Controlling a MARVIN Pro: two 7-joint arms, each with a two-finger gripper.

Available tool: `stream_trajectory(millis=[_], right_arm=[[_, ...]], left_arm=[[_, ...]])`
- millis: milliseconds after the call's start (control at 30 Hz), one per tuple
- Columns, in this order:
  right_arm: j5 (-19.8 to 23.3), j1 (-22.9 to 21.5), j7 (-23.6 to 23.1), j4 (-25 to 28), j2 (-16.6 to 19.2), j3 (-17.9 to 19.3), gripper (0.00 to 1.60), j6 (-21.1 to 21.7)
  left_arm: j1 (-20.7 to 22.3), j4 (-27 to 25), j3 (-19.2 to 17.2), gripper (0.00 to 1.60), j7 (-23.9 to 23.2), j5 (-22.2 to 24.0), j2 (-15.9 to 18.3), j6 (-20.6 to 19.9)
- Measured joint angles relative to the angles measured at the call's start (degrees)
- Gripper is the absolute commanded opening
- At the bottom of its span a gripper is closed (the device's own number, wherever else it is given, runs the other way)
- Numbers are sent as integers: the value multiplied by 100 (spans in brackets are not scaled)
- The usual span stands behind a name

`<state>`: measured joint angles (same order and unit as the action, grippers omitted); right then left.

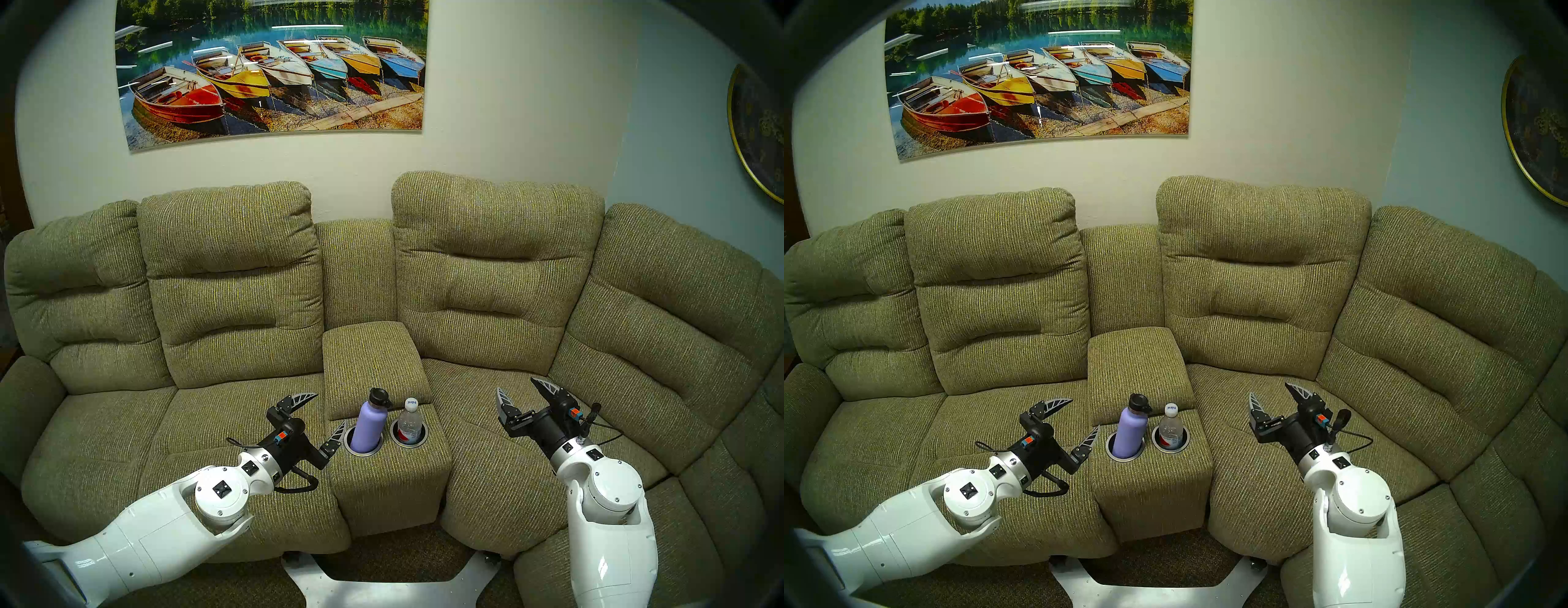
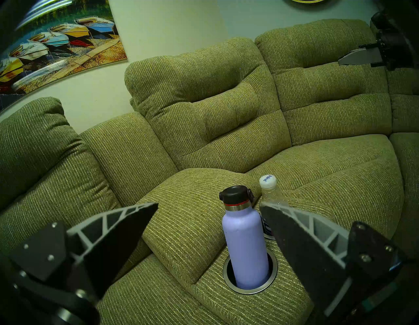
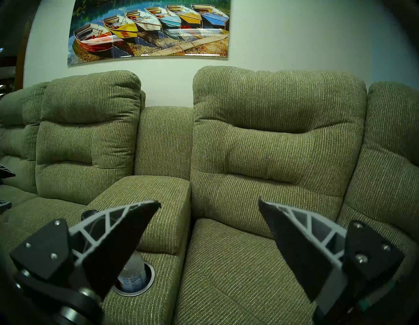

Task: Take bottles out of cup holder

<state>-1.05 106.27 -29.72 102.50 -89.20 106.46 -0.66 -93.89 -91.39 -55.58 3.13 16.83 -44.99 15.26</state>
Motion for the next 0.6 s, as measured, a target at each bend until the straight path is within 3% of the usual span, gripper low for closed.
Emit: stream_trajectory(millis=[200, 600], right_arm=[[0, 0, -1, -3, -1, 0, 160, 0], [0, 1, -2, -8, -2, 0, 160, 0]], left_arm=[[150, 62, 3, 160, -293, 187, -19, -214], [709, 914, 242, 160, -870, 388, -476, -484]])
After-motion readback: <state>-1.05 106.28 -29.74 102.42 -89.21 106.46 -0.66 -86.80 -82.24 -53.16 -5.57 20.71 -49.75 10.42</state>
